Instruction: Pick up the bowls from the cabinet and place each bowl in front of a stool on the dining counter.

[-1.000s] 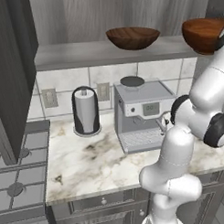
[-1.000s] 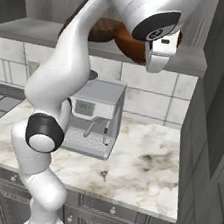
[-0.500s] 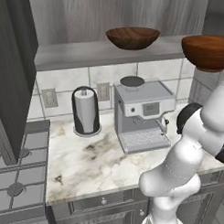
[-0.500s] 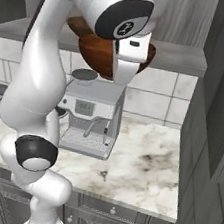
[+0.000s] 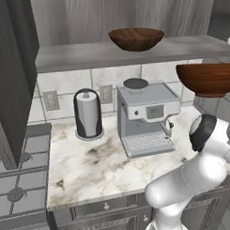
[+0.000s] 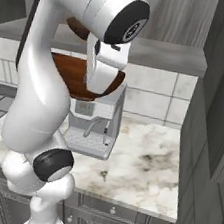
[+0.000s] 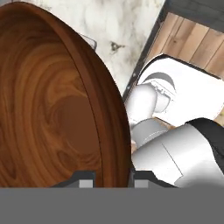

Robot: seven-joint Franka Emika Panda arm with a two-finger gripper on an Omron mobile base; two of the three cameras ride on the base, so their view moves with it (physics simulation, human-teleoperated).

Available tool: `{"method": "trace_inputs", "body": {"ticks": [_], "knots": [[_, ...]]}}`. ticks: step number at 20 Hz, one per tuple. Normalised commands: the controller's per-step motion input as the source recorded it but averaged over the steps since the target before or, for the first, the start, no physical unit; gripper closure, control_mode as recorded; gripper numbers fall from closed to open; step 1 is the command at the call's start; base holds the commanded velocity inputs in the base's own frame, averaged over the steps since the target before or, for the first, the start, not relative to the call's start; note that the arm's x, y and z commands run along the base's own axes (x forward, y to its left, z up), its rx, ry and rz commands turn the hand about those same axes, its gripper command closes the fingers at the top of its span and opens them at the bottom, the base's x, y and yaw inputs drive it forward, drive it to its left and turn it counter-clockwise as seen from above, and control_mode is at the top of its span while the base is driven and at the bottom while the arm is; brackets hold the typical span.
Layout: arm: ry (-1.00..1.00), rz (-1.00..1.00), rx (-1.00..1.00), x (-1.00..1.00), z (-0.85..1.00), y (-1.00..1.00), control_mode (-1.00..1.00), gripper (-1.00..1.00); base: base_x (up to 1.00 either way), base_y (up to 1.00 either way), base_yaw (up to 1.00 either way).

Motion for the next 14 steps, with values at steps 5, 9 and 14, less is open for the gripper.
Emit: {"method": "trace_inputs", "body": {"ticks": [5, 9, 14], "knots": [[-0.02, -0.11, 0.00, -0.03, -0.52, 0.50, -1.00, 1.00, 0.00, 0.00, 0.00], [-0.13, -0.15, 0.00, -0.01, -0.73, 0.33, -1.00, 1.00, 0.00, 0.00, 0.00], [-0.22, -0.17, 0.00, -0.04, -0.62, 0.19, -1.00, 1.00, 0.00, 0.00, 0.00]]}}
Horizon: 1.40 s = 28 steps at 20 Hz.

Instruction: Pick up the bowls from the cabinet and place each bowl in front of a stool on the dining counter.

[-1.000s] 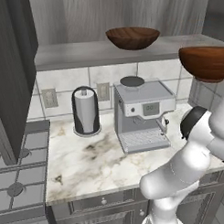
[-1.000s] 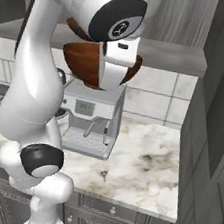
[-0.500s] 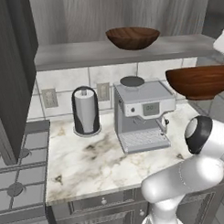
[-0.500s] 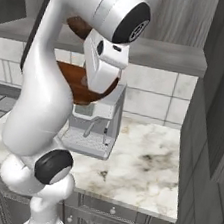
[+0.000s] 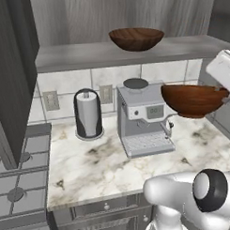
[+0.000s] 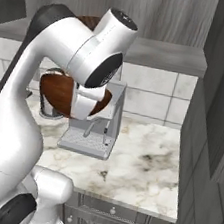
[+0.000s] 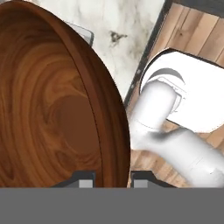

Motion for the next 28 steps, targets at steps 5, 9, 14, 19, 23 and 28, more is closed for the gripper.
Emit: {"method": "trace_inputs", "body": {"ticks": [5, 9, 14, 19, 23, 28], "knots": [[-0.11, -0.21, 0.00, -0.35, -0.43, 0.10, -1.00, 1.00, 0.00, 0.00, 0.00], [-0.07, -0.16, -0.03, -0.30, -0.13, 0.08, -1.00, 1.00, 0.00, 0.00, 0.00], [-0.01, -0.02, -0.08, -0.26, 0.00, 0.31, -1.00, 1.00, 0.00, 0.00, 0.00], [0.00, 0.00, -0.05, -0.14, 0.00, 0.44, -1.00, 1.00, 0.00, 0.00, 0.00], [0.01, 0.00, -0.04, -0.14, 0.00, 0.35, -1.00, 1.00, 0.00, 0.00, 0.00], [0.03, 0.06, -0.04, -0.47, -0.04, 0.29, -1.00, 1.00, 0.00, 0.00, 0.00]]}}
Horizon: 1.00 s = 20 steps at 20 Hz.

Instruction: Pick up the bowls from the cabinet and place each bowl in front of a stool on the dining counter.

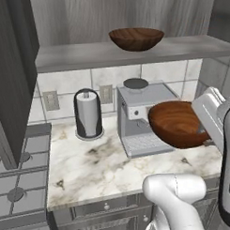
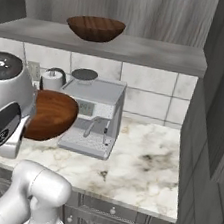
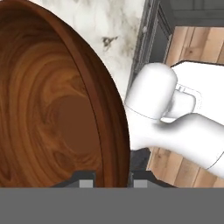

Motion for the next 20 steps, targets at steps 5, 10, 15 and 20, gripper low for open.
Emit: {"method": "trace_inputs", "body": {"ticks": [5, 10, 15, 20], "knots": [[0.00, 0.06, -0.07, -0.50, -0.06, 0.29, -1.00, 1.00, 0.00, 0.00, 0.00], [0.00, 0.02, -0.01, -0.10, 0.00, 0.08, 1.00, 1.00, -0.13, 0.07, 0.03], [0.00, 0.00, 0.00, 0.00, 0.00, 0.00, 1.00, 1.00, -0.77, 0.03, 0.20], [0.00, 0.00, 0.00, 0.00, 0.00, 0.00, 1.00, 1.00, -1.00, 0.13, 0.59]]}}
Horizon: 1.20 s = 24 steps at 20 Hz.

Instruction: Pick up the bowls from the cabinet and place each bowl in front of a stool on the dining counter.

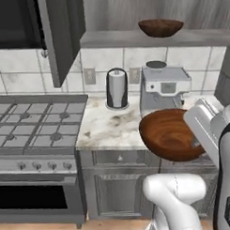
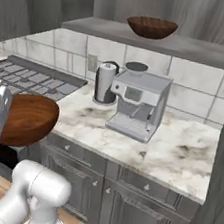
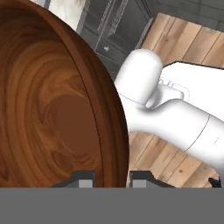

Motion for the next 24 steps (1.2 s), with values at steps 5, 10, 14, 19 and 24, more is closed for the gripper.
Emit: {"method": "trace_inputs", "body": {"ticks": [5, 10, 14, 19, 24], "knots": [[0.00, 0.00, 0.00, 0.00, 0.00, 0.00, 1.00, 1.00, -0.61, 0.35, 0.94], [0.00, 0.00, 0.00, 0.00, 0.00, 0.00, 1.00, 1.00, -0.25, 0.18, 1.00], [0.00, 0.00, 0.00, 0.00, 0.00, 0.00, 1.00, 1.00, -0.20, 0.04, 1.00], [0.00, 0.00, 0.00, 0.00, 0.00, 0.00, 1.00, 1.00, -0.20, 0.04, 1.00], [0.00, 0.00, 0.00, 0.00, 0.00, 0.00, 1.00, 1.00, -0.28, 0.17, 1.00]]}}
